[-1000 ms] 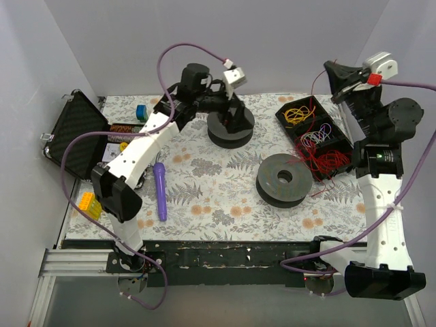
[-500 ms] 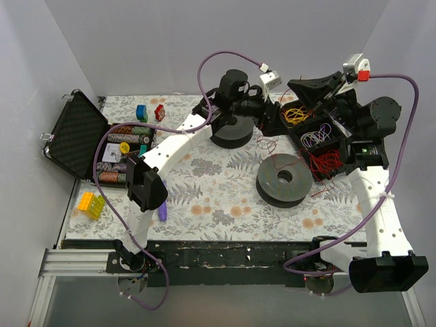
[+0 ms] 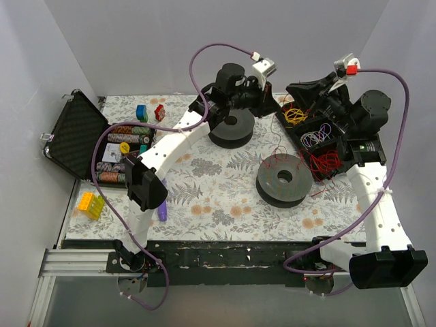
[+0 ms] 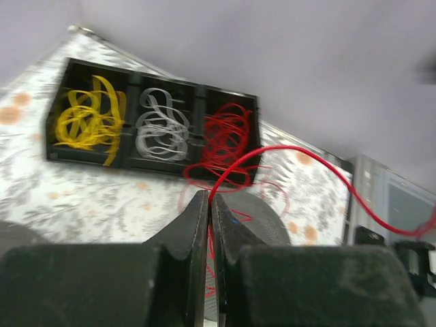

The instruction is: Wrap the cables

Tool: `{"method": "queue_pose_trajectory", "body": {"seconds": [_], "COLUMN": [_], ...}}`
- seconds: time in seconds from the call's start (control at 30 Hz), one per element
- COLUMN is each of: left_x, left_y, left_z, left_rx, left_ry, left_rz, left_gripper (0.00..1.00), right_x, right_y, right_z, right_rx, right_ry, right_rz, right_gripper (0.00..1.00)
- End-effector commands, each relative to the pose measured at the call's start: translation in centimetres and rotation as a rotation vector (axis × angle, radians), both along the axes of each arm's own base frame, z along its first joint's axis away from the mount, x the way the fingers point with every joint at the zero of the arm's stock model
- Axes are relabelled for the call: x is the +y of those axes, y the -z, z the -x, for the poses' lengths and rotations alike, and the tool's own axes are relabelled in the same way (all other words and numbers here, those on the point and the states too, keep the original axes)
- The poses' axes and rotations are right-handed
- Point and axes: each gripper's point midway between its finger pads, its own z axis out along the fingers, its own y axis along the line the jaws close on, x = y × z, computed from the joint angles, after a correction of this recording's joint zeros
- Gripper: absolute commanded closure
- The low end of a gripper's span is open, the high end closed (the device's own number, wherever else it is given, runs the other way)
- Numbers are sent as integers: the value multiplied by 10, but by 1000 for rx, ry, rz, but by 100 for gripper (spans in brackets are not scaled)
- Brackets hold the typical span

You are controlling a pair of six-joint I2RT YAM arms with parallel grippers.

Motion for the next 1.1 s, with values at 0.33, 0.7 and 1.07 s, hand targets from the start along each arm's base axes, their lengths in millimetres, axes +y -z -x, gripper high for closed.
{"method": "queue_pose_trajectory", "body": {"seconds": [0.33,0.7,1.07], "left_x": [148,171,211], "left_y": [-190,-216,-250], "left_z": [-19,9,7], "left_rx": [-332,-365,-498], "left_ry": [-392,-401,-589], "left_rz": [113,111,95], "left_gripper": [100,100,100], "right_x": [-14,48,29], "right_y": [200,211,238], "right_z": [-33,-19,-79], "right_rx": [396,115,245], "right_ry": [100,-115,131], "right_rz": [208,348,373], "right_gripper": [23,19,99]}}
